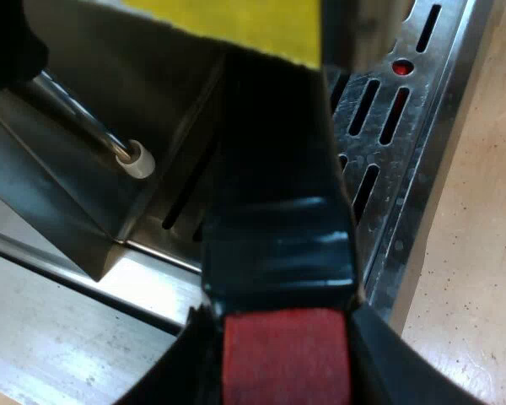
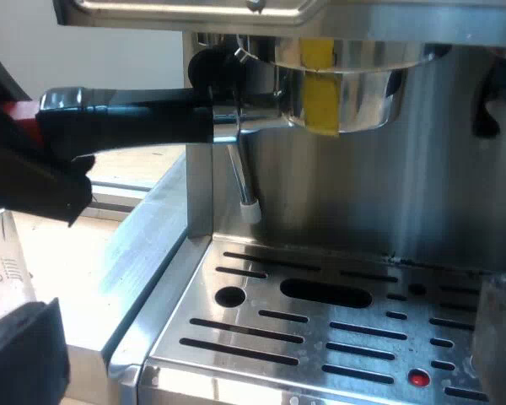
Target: Put the handle in the coffee machine
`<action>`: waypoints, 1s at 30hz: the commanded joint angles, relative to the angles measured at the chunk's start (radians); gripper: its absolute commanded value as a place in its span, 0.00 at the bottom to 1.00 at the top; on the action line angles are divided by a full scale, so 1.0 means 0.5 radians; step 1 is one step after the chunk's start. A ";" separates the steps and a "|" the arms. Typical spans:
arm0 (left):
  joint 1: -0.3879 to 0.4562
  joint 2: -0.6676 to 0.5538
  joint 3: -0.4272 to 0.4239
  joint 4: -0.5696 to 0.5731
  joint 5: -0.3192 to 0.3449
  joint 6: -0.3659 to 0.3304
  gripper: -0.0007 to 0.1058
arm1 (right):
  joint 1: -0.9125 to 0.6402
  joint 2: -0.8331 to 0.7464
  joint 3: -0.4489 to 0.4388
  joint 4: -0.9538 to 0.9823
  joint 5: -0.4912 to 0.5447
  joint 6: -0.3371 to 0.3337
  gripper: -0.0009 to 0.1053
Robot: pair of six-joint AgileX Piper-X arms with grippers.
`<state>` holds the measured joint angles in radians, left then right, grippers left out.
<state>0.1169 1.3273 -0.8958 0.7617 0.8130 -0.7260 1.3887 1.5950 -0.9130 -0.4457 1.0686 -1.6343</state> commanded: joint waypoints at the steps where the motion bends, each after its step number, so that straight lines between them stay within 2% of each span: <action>1: -0.001 -0.049 -0.022 -0.036 0.180 0.010 0.01 | 0.001 0.000 -0.003 0.003 0.023 -0.016 0.98; 4: -0.001 -0.049 -0.022 -0.109 0.180 -0.003 0.01 | 0.001 0.000 -0.003 0.003 0.023 -0.016 0.98; 7: -0.001 -0.049 -0.022 -0.222 0.164 -0.111 0.01 | 0.001 0.000 -0.003 0.003 0.023 -0.016 0.98; 9: -0.001 -0.049 -0.026 -0.236 0.169 -0.126 0.01 | 0.001 0.000 -0.003 0.003 0.023 -0.016 0.98; 28: -0.001 -0.049 -0.067 -0.066 0.182 -0.118 0.01 | 0.001 0.000 -0.003 0.034 -0.022 -0.016 0.98; 30: -0.001 -0.049 -0.104 -0.040 0.182 -0.110 0.01 | 0.001 0.000 -0.003 0.034 -0.052 0.035 0.98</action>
<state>0.1169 1.3248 -0.9167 0.7612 0.8255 -0.7683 1.3887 1.5950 -0.9130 -0.4242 1.0506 -1.6251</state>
